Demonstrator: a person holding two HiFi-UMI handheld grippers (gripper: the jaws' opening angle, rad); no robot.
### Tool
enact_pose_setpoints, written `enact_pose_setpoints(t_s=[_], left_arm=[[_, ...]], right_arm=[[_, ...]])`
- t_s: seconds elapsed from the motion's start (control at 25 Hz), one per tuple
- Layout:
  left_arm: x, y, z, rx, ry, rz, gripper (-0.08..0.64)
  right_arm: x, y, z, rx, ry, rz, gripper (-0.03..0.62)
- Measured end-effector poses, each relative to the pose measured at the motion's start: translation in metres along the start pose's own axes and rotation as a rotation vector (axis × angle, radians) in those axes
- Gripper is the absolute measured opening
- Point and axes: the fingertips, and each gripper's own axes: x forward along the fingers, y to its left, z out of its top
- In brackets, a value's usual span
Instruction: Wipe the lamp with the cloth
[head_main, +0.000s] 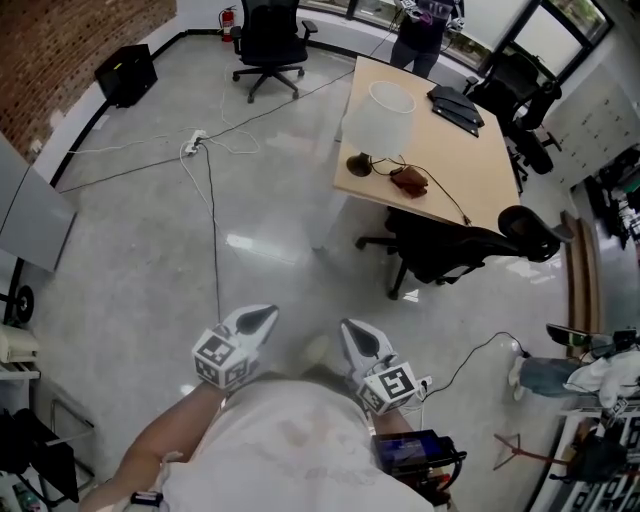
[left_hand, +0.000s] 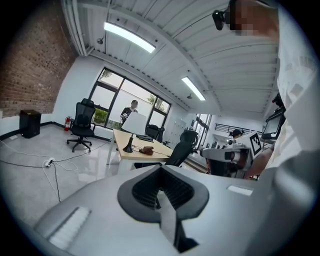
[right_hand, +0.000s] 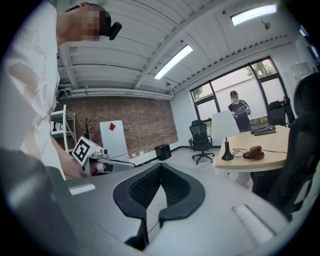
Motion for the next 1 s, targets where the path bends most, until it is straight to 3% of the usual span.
enact_pose_setpoints(t_s=[0.44,1.0], left_arm=[[0.056,0.022,0.028,0.029,0.036,0.008,0.002],[0.195,0.027,0.073,0.107,0.072,-0.022,0.002]], right_arm=[[0.045,-0.072,0.000,0.092,0.030,-0.015,0.012],[0.057,-0.207,0.010,0.128,0.061,-0.087,0.014]])
